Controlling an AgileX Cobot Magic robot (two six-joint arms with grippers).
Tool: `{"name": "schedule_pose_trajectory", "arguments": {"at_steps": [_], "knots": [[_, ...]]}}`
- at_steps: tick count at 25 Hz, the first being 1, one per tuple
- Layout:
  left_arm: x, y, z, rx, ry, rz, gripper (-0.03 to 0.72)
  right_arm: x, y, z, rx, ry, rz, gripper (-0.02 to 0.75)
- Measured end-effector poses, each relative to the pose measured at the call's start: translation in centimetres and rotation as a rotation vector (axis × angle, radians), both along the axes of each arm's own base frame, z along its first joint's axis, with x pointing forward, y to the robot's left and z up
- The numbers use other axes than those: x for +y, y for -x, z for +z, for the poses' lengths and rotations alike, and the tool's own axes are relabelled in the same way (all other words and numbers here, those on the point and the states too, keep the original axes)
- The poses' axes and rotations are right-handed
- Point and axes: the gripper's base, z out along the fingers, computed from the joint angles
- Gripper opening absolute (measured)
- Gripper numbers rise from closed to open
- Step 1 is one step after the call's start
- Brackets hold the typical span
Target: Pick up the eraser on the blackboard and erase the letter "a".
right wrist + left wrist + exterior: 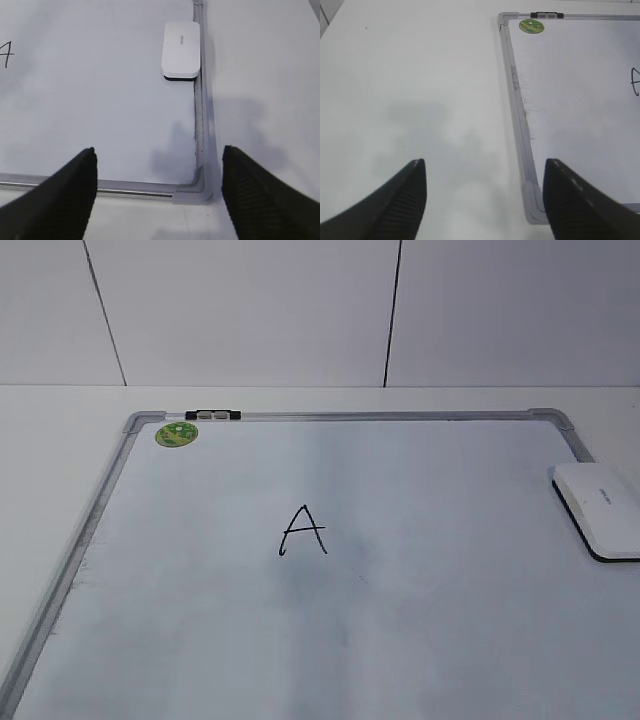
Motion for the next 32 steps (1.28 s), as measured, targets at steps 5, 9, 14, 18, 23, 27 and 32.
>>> {"name": "schedule_pose_trajectory", "arguments": {"at_steps": [5,9,14,18,23,27,32], "knots": [[0.06,0.09,0.01,-0.010,-0.004,0.003,0.540,0.00,0.00,0.00,0.000,0.000,-0.002,0.592],[0.13,0.07,0.03,-0.012,-0.011,0.008,0.540,-0.01,-0.02,0.00,-0.002,0.001,-0.003,0.592],[0.14,0.07,0.03,-0.012,-0.013,0.009,0.539,0.03,-0.01,0.00,-0.001,0.001,-0.038,0.592],[0.16,0.07,0.03,-0.012,-0.014,0.010,0.539,0.04,-0.01,0.00,-0.001,0.001,-0.047,0.592],[0.16,0.07,0.03,-0.012,-0.014,0.010,0.539,0.04,-0.01,0.00,-0.001,-0.001,-0.048,0.592],[0.16,0.07,0.03,-0.012,-0.014,0.010,0.539,0.04,-0.01,0.00,-0.001,-0.001,-0.048,0.592],[0.17,0.07,0.03,-0.013,-0.016,0.011,0.539,0.04,-0.01,0.00,-0.001,-0.001,-0.048,0.592]]}}
